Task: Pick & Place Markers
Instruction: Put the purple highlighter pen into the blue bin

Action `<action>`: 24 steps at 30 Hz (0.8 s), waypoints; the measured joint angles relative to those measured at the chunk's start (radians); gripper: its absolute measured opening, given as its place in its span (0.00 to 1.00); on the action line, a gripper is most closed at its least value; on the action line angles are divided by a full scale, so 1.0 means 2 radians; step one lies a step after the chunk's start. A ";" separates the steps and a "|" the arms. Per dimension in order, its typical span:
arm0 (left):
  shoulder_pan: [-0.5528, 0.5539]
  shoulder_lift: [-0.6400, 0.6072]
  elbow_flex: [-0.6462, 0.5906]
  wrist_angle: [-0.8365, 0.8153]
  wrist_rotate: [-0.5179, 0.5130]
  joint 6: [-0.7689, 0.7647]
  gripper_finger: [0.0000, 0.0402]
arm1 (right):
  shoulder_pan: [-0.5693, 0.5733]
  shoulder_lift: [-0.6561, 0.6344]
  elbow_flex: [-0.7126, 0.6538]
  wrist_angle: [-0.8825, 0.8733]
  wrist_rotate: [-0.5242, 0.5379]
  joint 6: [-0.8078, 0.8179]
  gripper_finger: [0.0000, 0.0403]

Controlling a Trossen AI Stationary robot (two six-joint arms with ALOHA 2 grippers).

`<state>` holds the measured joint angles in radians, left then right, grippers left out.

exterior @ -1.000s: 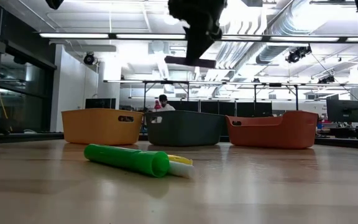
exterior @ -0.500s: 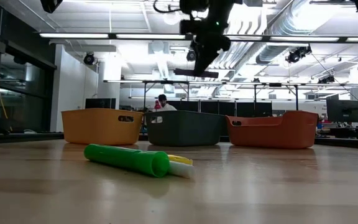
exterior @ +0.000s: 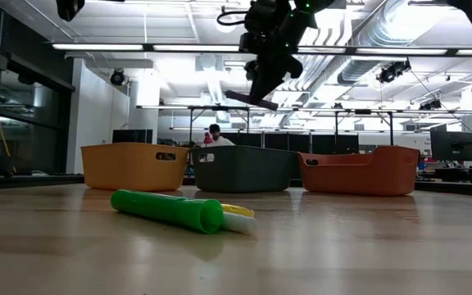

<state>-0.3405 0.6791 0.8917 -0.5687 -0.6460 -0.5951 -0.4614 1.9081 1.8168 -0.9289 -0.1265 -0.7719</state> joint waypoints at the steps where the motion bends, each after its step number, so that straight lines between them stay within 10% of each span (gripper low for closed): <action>1: 0.000 0.003 0.000 0.000 0.000 -0.006 0.21 | 0.000 0.005 0.000 0.002 -0.003 -0.007 0.13; 24: 0.000 0.087 0.000 0.020 0.034 -0.032 0.21 | 0.005 0.077 0.000 -0.059 -0.008 -0.089 0.13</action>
<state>-0.3405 0.8533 0.8921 -0.5278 -0.5771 -0.6590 -0.4507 2.0623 1.8175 -1.0477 -0.1417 -0.9498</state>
